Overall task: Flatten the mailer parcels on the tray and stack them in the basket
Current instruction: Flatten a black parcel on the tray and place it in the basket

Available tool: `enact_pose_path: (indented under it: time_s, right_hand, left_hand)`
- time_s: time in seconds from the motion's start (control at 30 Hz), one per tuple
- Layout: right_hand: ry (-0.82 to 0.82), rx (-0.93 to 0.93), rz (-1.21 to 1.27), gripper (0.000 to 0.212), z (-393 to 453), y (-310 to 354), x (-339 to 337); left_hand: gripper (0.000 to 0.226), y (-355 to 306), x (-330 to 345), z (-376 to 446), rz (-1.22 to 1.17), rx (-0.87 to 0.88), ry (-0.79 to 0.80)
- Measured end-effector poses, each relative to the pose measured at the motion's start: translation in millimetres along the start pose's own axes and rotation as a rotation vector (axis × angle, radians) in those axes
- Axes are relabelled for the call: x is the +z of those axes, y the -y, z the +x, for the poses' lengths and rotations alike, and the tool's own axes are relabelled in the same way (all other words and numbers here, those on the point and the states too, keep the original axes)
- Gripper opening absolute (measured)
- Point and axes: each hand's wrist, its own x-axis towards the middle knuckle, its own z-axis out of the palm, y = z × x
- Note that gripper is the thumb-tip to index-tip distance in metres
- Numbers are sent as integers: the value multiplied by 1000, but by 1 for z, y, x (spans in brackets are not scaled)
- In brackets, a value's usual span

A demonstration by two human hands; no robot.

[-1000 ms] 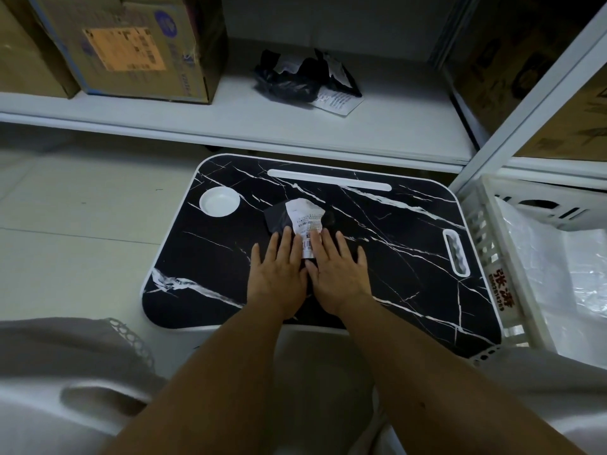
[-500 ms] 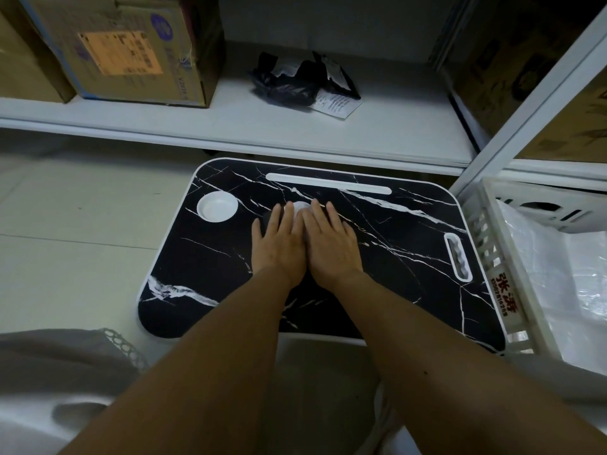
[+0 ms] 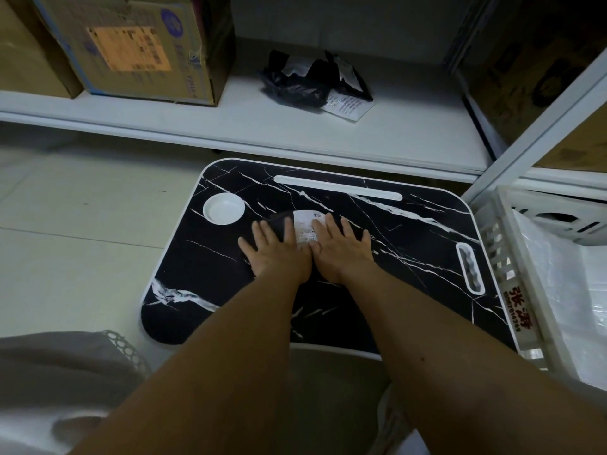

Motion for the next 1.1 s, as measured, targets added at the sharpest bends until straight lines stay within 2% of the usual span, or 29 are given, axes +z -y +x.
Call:
enact_pose_path:
  time_s: [0.07, 0.1, 0.2, 0.23, 0.4, 0.47, 0.57, 0.63, 0.73, 0.83, 0.93, 1.0, 1.1]
  right_hand:
    - [-32, 53, 64, 53, -3, 1, 2]
    - [-98, 79, 90, 51, -6, 2, 5]
    - [-365, 198, 78, 44, -19, 6, 10]
    - [-406, 252, 63, 45, -23, 7, 11]
    - [-228, 411, 86, 43, -38, 1, -4]
    - [-259, 452, 130, 43, -41, -2, -12]
    - [-415, 454, 151, 44, -33, -4, -18]
    - [-381, 411, 295, 48, -24, -3, -20]
    - [-284, 437, 493, 56, -8, -4, -24]
    - [-198, 501, 760, 58, 4, -5, -32]
    - [-172, 538, 986, 49, 9, -9, -37]
    - [-192, 553, 1005, 42, 12, -14, -36]
    - [-246, 595, 888, 29, 11, -19, -31]
  left_hand:
    - [81, 0, 10, -5, -132, -139, -64]
    - [86, 0, 14, -9, -141, -164, -128]
    - [73, 9, 18, -18, -68, -101, -372]
    - [67, 13, 17, -19, -97, -76, -391]
    - [50, 19, 11, -17, -499, -44, -208]
    - [41, 17, 3, -16, -662, -48, -221]
    - [32, 14, -8, -13, -803, -75, -292]
    - [30, 13, -10, -11, -820, -132, -306]
    - [32, 11, -7, -8, -818, -257, -207]
    - [30, 8, -7, -3, -812, -234, -97]
    - [27, 9, -8, 7, -812, -202, -85]
    - [26, 10, -8, 12, -794, -191, -105]
    - [22, 12, -7, 12, -760, -193, -191]
